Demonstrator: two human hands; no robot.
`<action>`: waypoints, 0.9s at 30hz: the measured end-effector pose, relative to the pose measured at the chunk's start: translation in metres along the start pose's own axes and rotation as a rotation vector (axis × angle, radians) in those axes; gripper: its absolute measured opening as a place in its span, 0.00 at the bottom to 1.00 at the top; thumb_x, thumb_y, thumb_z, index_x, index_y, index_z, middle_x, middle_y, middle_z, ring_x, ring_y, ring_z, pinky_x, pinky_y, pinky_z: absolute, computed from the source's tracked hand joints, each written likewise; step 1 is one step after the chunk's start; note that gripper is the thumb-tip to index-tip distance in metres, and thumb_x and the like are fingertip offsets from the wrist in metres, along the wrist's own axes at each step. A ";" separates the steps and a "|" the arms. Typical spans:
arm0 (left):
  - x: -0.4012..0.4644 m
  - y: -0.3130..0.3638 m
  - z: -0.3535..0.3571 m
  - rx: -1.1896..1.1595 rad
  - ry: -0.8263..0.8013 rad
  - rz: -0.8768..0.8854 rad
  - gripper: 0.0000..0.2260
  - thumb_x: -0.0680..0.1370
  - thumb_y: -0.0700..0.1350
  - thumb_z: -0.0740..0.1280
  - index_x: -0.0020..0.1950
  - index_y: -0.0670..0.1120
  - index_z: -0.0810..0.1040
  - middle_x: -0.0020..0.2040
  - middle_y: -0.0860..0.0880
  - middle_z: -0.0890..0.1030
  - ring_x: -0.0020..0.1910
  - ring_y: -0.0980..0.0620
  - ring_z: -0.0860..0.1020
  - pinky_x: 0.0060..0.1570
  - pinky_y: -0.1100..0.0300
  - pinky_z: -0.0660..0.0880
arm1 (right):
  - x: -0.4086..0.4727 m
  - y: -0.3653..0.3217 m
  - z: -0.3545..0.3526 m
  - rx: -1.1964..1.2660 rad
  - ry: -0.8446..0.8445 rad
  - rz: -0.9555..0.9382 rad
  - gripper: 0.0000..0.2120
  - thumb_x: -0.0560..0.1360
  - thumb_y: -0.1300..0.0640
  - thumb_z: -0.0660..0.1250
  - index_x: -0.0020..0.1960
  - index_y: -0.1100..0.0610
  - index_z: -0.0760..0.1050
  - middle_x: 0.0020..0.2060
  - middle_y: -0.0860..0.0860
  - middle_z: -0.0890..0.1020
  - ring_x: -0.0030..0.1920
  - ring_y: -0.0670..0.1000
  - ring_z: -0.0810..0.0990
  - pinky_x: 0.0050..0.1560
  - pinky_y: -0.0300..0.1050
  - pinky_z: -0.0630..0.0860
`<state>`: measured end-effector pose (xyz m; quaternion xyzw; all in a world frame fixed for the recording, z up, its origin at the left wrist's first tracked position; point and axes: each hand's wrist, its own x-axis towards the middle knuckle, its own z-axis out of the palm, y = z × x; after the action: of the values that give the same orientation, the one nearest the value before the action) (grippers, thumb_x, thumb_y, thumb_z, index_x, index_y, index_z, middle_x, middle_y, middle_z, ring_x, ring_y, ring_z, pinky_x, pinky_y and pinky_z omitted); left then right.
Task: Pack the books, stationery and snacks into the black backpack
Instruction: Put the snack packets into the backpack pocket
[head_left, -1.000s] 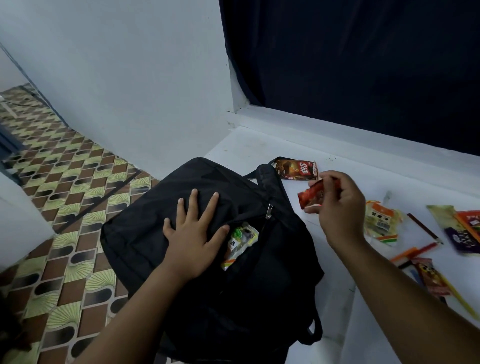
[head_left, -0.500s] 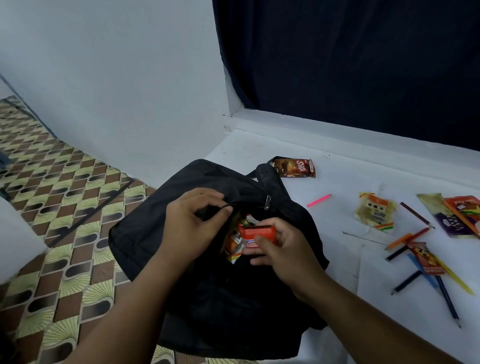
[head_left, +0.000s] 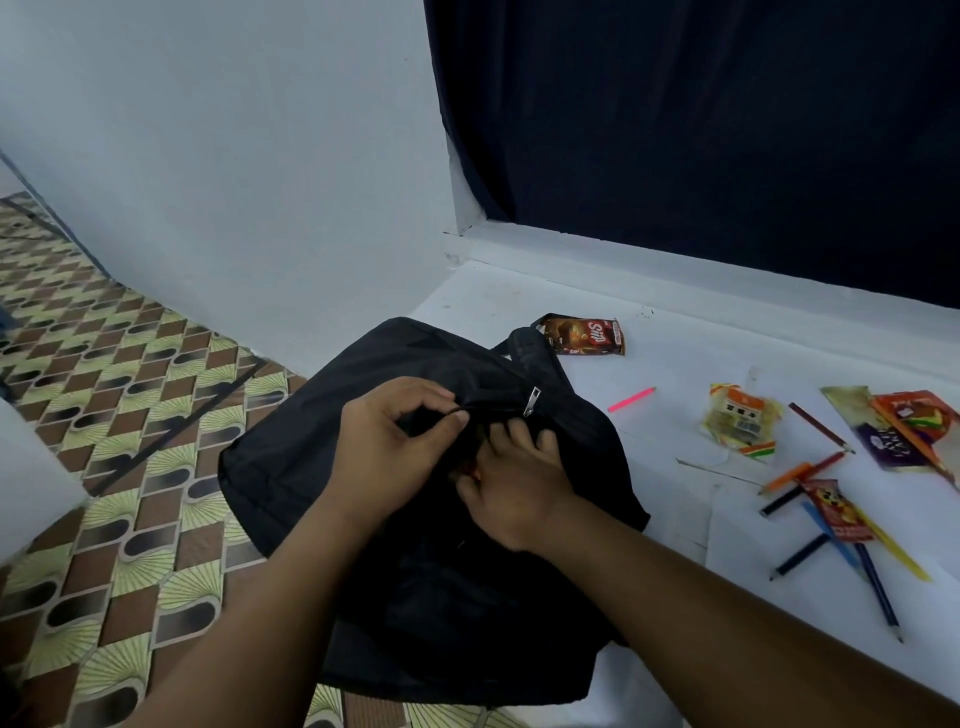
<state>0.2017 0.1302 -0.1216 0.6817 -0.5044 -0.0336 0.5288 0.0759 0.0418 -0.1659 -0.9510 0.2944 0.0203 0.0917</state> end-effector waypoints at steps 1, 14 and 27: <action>0.000 -0.001 0.000 0.003 0.001 -0.003 0.05 0.71 0.36 0.78 0.40 0.45 0.85 0.45 0.52 0.85 0.48 0.54 0.83 0.52 0.58 0.79 | 0.003 0.000 -0.001 -0.002 0.024 0.007 0.32 0.79 0.39 0.48 0.76 0.58 0.62 0.70 0.55 0.68 0.69 0.56 0.60 0.66 0.56 0.57; -0.020 -0.039 0.014 0.510 -0.208 -0.362 0.38 0.69 0.74 0.55 0.78 0.64 0.58 0.83 0.52 0.51 0.81 0.46 0.43 0.77 0.41 0.43 | -0.042 0.066 -0.019 0.356 0.629 -0.189 0.14 0.76 0.60 0.66 0.60 0.58 0.82 0.54 0.51 0.85 0.56 0.49 0.81 0.57 0.42 0.79; -0.022 -0.050 0.022 0.688 -0.255 -0.345 0.37 0.72 0.75 0.46 0.80 0.66 0.48 0.82 0.55 0.42 0.81 0.50 0.39 0.77 0.46 0.41 | 0.097 0.183 0.003 0.213 0.191 0.161 0.27 0.80 0.58 0.63 0.77 0.56 0.59 0.78 0.54 0.59 0.76 0.58 0.59 0.69 0.55 0.67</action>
<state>0.2107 0.1278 -0.1794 0.8839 -0.4260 -0.0352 0.1898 0.0534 -0.1596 -0.2079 -0.9070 0.3774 -0.0941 0.1616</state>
